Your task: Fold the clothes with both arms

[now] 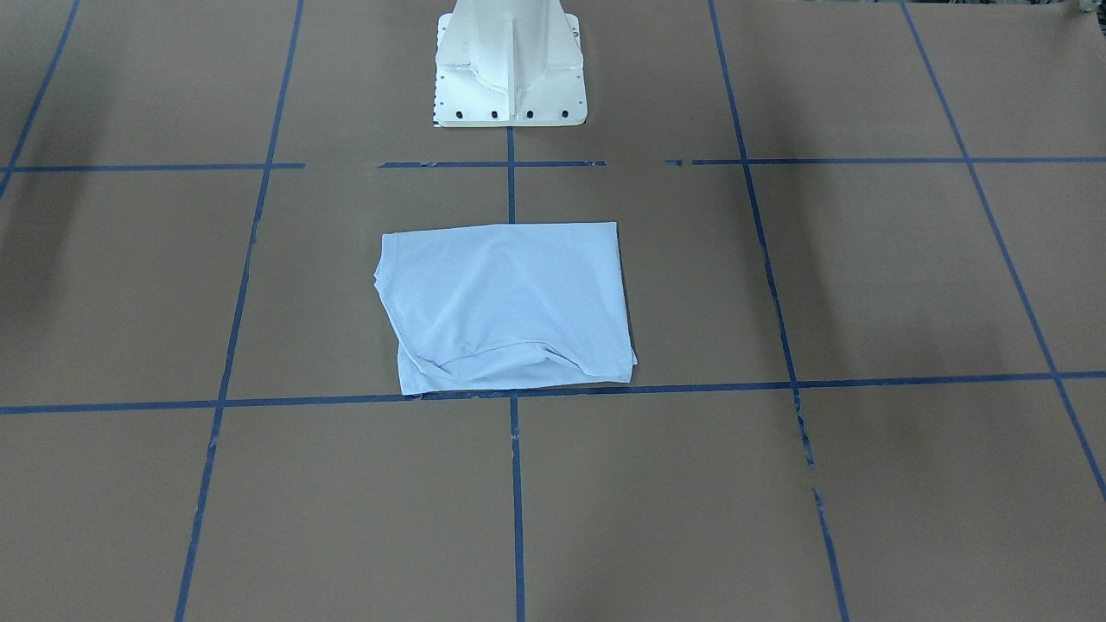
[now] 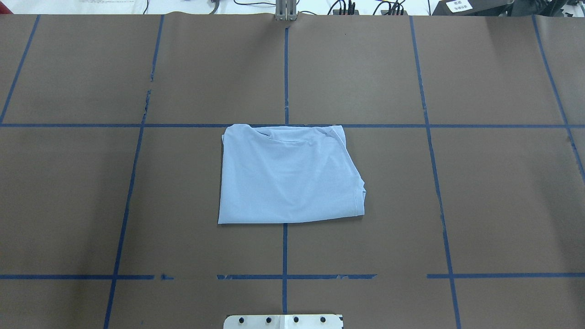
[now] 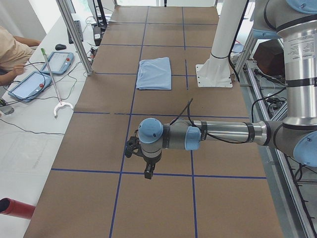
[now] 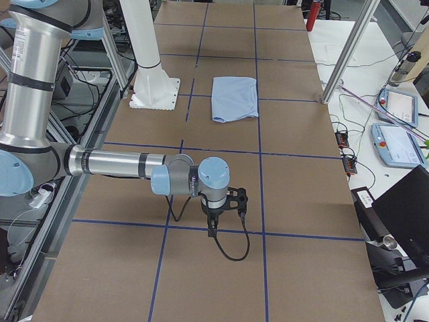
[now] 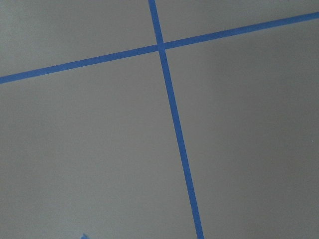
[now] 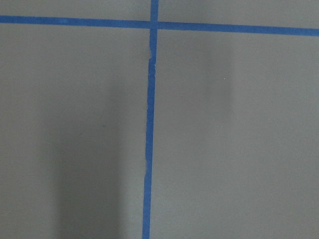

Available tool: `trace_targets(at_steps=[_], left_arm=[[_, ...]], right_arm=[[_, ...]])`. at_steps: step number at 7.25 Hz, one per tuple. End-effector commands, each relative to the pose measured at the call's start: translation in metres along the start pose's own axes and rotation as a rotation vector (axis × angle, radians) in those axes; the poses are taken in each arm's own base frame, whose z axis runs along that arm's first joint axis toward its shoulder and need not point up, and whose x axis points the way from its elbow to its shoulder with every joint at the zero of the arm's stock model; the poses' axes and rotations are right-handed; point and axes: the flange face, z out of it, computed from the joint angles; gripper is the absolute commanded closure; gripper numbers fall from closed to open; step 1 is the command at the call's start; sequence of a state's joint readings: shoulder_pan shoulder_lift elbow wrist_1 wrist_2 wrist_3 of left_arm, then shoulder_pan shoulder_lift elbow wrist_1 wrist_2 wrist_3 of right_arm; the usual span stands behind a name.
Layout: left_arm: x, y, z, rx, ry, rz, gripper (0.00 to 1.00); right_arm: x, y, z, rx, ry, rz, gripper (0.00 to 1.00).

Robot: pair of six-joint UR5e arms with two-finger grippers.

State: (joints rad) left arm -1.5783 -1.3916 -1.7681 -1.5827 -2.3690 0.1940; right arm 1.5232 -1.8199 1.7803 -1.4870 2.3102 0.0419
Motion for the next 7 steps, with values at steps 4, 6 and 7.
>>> trace_targets(at_steps=[4, 6, 7], left_arm=[[-0.0029, 0.0067, 0.0005, -0.005, 0.002, -0.020, 0.00], [-0.0023, 0.0065, 0.0009, -0.006, 0.004, -0.022, 0.00], [-0.0037, 0.0065, 0.0026, -0.009, 0.007, -0.026, 0.00]], right_arm=[[-0.0038, -0.0010, -0.0039, 0.005, -0.002, 0.044, 0.00], [-0.0037, 0.0008, -0.0044, 0.006, 0.003, 0.063, 0.00], [-0.0034, 0.0022, -0.0042, 0.005, 0.003, 0.064, 0.00]])
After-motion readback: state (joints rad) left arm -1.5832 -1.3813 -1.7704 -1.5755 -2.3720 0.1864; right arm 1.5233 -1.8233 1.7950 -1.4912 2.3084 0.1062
